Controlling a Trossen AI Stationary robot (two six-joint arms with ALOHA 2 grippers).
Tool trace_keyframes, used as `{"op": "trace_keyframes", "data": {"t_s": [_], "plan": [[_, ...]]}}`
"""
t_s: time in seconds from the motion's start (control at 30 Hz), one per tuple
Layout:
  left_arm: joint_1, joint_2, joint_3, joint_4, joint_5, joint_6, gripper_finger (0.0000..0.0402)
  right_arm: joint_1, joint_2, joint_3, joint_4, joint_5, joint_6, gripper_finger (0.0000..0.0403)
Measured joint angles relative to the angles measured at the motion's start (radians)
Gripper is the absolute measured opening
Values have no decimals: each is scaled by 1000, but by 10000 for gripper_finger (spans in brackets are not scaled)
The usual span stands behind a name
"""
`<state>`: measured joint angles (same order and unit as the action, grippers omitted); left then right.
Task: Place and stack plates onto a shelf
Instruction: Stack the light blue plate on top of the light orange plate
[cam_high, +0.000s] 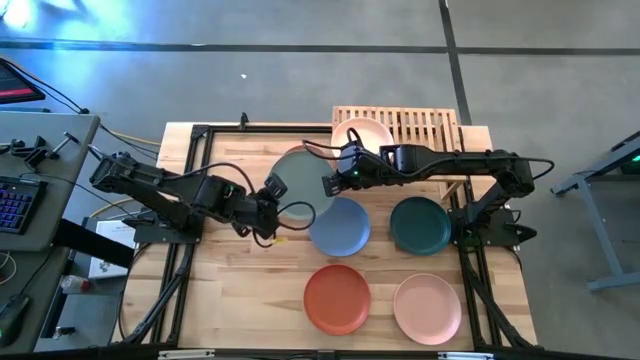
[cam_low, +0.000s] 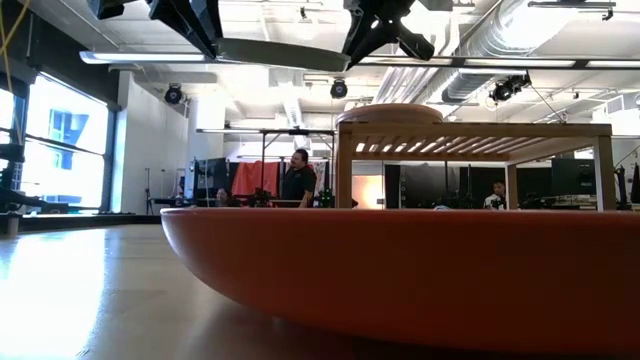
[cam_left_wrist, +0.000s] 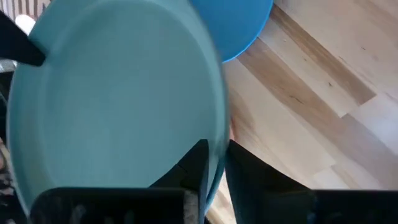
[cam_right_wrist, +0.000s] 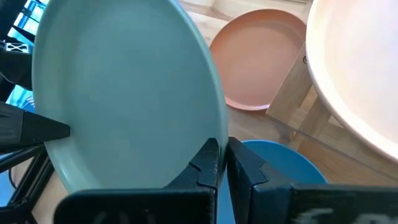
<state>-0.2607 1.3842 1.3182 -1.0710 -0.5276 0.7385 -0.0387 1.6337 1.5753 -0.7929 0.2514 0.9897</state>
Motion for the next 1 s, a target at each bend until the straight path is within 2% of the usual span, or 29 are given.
{"op": "trace_keyframes", "data": {"t_s": [0.17,0.4,0.7,0.83,1.0], "plan": [[14,0,0,-1,49,-58,79,0,0,0,0,-1,2,0],[19,0,0,0,43,-186,114,0,0,0,1,-1,5,0],[18,-11,0,-1,25,-328,111,-5,0,0,-15,-1,5,0],[18,-21,18,-11,-32,-344,111,-14,0,0,-21,0,5,0],[18,-33,62,-13,-43,-349,111,-32,0,0,-28,-16,0,0]]}}
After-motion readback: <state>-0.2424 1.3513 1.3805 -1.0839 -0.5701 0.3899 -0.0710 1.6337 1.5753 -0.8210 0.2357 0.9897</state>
